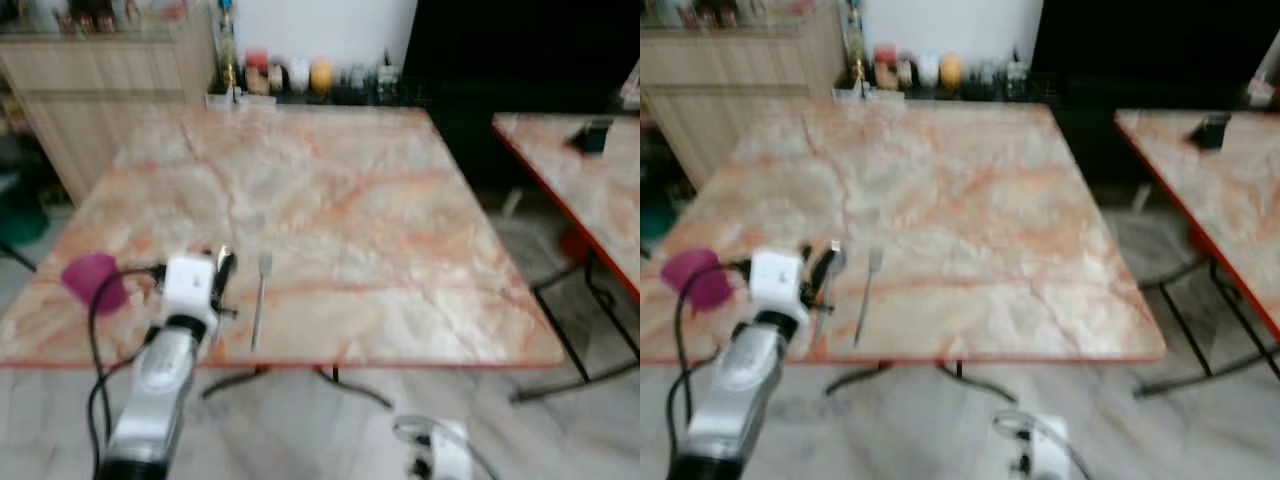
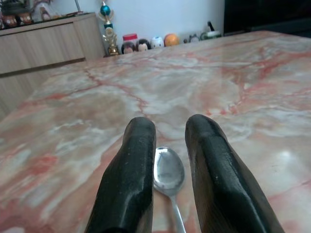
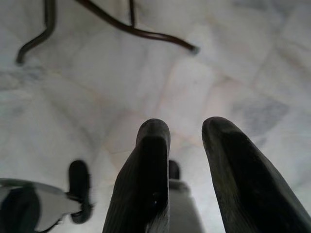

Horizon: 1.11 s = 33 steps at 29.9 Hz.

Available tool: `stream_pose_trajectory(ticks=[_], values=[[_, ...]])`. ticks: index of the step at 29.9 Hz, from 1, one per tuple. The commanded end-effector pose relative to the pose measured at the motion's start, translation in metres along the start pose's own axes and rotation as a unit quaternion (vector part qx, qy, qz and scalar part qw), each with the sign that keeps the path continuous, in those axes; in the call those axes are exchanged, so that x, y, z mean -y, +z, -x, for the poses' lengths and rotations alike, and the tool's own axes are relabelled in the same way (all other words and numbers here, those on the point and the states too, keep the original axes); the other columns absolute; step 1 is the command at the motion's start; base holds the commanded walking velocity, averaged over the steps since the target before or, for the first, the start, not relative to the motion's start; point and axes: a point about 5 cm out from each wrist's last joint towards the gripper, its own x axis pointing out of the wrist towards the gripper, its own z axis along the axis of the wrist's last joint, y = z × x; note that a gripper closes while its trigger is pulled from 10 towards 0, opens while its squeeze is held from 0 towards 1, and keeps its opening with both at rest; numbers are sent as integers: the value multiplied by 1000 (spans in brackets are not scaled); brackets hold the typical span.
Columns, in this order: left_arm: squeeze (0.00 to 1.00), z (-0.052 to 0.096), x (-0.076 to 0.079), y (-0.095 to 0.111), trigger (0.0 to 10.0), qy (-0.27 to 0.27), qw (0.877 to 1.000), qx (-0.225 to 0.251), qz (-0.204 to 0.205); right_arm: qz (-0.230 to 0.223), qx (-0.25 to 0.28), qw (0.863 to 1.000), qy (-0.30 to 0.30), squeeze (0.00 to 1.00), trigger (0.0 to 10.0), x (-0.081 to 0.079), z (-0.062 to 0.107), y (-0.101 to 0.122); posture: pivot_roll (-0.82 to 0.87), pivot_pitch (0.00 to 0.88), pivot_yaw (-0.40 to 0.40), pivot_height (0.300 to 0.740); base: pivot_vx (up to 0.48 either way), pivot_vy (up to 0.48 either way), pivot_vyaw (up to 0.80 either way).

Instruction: Setting the table

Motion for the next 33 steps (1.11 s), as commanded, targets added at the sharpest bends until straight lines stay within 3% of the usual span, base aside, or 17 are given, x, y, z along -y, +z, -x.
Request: stream_pose_trajectory(ticks=[1, 3, 4, 5, 11, 15, 16, 17, 18, 33], values=[[0, -1, 8, -2, 10000, -18, 1000, -12, 20, 2, -6, 1000, -14, 0, 10000, 11, 1, -3, 74, 0, -24, 740, 0, 0, 0], [0, -2, 8, -2, 10000, -21, 999, -15, 29, 2, -6, 1000, -14, 0, 10000, 11, 1, -3, 74, 0, -24, 740, 0, 0, 0], [227, -2, 9, -3, 10000, -30, 999, -19, 36, 2, -6, 1000, -14, 0, 10000, 11, 1, -3, 74, 0, -24, 740, 0, 0, 0], [1000, -3, 10, -3, 10000, -41, 998, -25, 43, 2, -6, 1000, -14, 0, 10000, 11, 1, -3, 74, 0, -24, 740, 0, 0, 0], [1000, -6, 8, -4, 10000, -40, 998, -37, 33, 4, -6, 1000, -13, 0, 10000, 11, 1, -3, 76, 0, -26, 740, 0, 0, 0], [1000, -18, 8, 0, 10000, -36, 998, -40, 18, 5, -6, 1000, -12, 0, 10000, 11, 1, -2, 74, 0, -24, 740, 0, 0, 0], [914, -22, 9, 0, 10000, -40, 998, -50, 15, 4, -6, 1000, -13, 0, 10000, 11, 1, -2, 74, 0, -24, 740, 0, 0, 0], [914, -22, 9, 0, 10000, -40, 998, -50, 15, 4, -6, 1000, -13, 0, 10000, 11, 1, -2, 74, 0, -24, 740, 0, 0, 0], [0, -25, 10, -1, 10000, -45, 997, -56, 11, 4, -6, 1000, -13, 0, 10000, 11, 1, -1, 73, 0, -23, 740, 0, 0, 0], [0, -45, -2, -16, 10000, 0, 991, -129, -21, 4, -7, 1000, -12, 0, 10000, 10, 1, -2, 68, 0, -22, 740, 0, 0, 0]])
